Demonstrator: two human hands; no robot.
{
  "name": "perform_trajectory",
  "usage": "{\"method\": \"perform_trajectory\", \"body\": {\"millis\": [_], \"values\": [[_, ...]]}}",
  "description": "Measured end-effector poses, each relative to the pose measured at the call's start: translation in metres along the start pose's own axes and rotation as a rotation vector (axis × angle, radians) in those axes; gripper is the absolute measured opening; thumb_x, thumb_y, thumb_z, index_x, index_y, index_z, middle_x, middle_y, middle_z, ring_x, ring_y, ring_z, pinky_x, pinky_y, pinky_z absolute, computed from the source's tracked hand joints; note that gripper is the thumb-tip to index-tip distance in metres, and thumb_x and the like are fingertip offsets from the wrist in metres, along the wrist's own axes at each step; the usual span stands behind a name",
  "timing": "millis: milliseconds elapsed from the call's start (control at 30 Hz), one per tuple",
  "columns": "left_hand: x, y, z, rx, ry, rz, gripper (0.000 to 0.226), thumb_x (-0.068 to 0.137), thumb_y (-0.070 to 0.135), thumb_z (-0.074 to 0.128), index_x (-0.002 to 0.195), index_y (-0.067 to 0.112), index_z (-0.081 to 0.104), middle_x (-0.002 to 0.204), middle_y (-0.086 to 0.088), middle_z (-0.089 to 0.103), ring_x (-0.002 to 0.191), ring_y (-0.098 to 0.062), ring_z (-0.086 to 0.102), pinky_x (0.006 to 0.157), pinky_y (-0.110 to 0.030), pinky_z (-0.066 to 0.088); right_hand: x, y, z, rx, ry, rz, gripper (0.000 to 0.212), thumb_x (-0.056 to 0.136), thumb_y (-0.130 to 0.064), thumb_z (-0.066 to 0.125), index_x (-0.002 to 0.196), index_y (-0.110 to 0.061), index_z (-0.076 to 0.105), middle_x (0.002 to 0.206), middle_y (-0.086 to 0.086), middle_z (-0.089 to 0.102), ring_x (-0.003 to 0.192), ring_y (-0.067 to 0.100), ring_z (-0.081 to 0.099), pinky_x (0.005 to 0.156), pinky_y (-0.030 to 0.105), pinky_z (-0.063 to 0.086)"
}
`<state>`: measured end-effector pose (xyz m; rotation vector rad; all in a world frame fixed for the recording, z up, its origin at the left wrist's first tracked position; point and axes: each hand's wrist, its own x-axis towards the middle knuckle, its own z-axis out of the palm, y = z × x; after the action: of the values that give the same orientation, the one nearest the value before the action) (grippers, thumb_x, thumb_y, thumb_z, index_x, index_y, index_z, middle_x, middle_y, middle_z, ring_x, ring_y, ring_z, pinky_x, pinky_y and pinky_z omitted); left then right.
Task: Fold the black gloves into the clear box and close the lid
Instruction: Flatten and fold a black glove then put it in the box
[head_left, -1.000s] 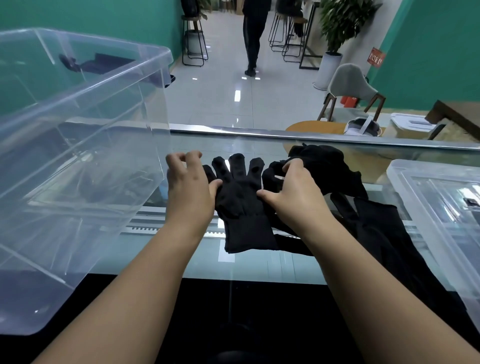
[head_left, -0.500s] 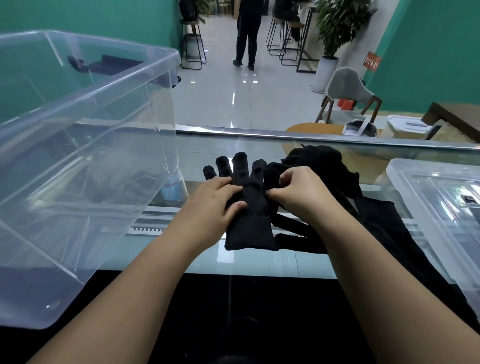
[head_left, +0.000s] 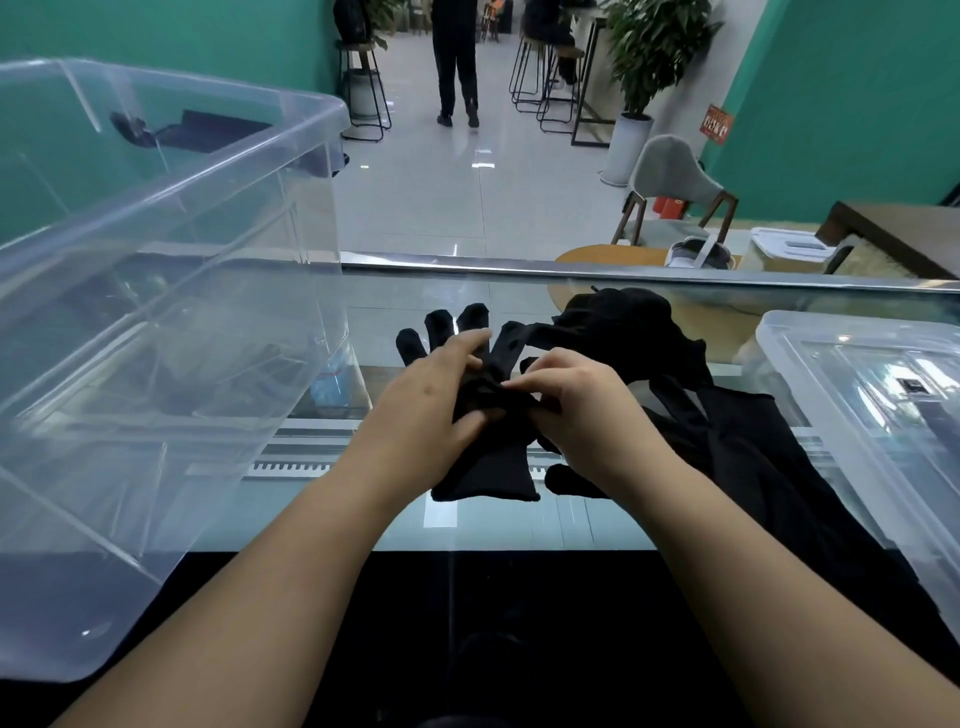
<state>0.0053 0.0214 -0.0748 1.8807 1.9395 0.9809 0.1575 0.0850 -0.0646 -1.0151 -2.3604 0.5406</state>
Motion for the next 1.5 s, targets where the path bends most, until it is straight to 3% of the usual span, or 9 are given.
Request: {"method": "perform_trajectory", "body": {"millis": [133,233,367,533,867,1067,1233,1333,1500], "values": [[0.003,-0.002,-0.002,0.008,0.099,0.118,0.019,0.081,0.01,0.063,0.097,0.018,0.071,0.096,0.003,0.064,0.093,-0.017,0.058,0.083,-0.027,0.047,-0.002,0.005,0.005,-0.039,0.017,-0.09,0.023,0.079,-0.011,0.068,0.1,-0.014,0.075,0.09,0.007,0.066,0.07,0.016,0.056,0.066,0.027,0.047],[0.003,-0.001,-0.004,0.033,0.113,0.119,0.022,0.08,0.0,0.059,0.09,0.012,0.075,0.092,-0.001,0.069,0.087,-0.016,0.058,0.075,-0.014,0.04,-0.004,0.009,-0.002,-0.012,-0.022,-0.091,0.027,0.077,-0.009,0.073,0.103,-0.015,0.072,0.091,-0.004,0.061,0.067,0.011,0.053,0.066,0.022,0.046],[0.005,-0.001,-0.01,0.13,0.055,0.159,0.036,0.083,-0.009,0.05,0.096,0.011,0.075,0.102,-0.005,0.072,0.099,-0.022,0.061,0.084,-0.029,0.047,-0.006,0.013,-0.011,-0.05,-0.138,-0.149,0.024,0.08,-0.008,0.069,0.102,-0.017,0.072,0.1,-0.005,0.066,0.086,0.006,0.057,0.078,0.012,0.041],[-0.002,-0.003,-0.021,0.231,-0.199,0.137,0.051,0.086,-0.005,0.04,0.128,0.019,0.057,0.14,0.005,0.048,0.134,-0.012,0.033,0.11,-0.02,0.024,-0.008,0.005,-0.021,-0.292,-0.305,-0.175,0.047,0.082,-0.003,0.052,0.122,-0.023,0.062,0.126,-0.007,0.056,0.116,0.017,0.043,0.098,0.025,0.038],[-0.033,0.004,-0.036,0.084,-0.44,0.143,0.062,0.074,0.042,0.044,0.134,0.052,0.03,0.14,0.038,0.024,0.129,0.022,0.02,0.107,-0.006,0.018,-0.024,0.004,-0.028,-0.383,-0.359,-0.217,0.057,0.083,-0.051,0.041,0.135,-0.028,0.048,0.137,-0.014,0.049,0.12,0.011,0.043,0.101,0.024,0.034],[-0.042,0.002,-0.027,0.174,-0.465,0.199,0.083,0.062,0.067,0.058,0.136,0.043,0.028,0.141,0.044,-0.002,0.123,0.033,-0.01,0.103,0.003,-0.006,-0.029,0.006,-0.026,-0.35,-0.303,-0.208,0.062,0.076,-0.049,0.03,0.121,-0.021,0.063,0.125,-0.008,0.062,0.109,0.018,0.056,0.095,0.035,0.046],[-0.035,-0.002,-0.018,0.187,-0.263,0.25,0.05,0.077,0.05,0.059,0.122,0.027,0.054,0.144,0.014,0.042,0.133,0.001,0.036,0.109,-0.025,0.034,-0.03,0.007,-0.02,-0.322,-0.229,-0.234,0.04,0.083,-0.031,0.051,0.116,-0.015,0.066,0.117,-0.002,0.068,0.103,0.025,0.06,0.089,0.039,0.05],[-0.031,-0.005,-0.017,0.169,-0.24,0.249,0.038,0.082,0.034,0.062,0.118,0.023,0.059,0.14,0.009,0.049,0.13,-0.006,0.044,0.105,-0.024,0.037,-0.032,0.014,-0.026,-0.192,-0.247,-0.247,0.049,0.078,-0.017,0.061,0.126,-0.02,0.056,0.125,-0.006,0.061,0.116,0.019,0.051,0.098,0.035,0.043],[-0.029,-0.004,-0.014,0.047,-0.242,0.229,0.043,0.081,0.047,0.042,0.111,0.024,0.063,0.133,0.009,0.057,0.121,-0.005,0.051,0.099,-0.032,0.045,-0.034,0.011,-0.022,-0.088,-0.306,-0.281,0.051,0.072,-0.029,0.069,0.12,-0.02,0.055,0.123,-0.008,0.058,0.117,0.013,0.048,0.098,0.03,0.042]]}}
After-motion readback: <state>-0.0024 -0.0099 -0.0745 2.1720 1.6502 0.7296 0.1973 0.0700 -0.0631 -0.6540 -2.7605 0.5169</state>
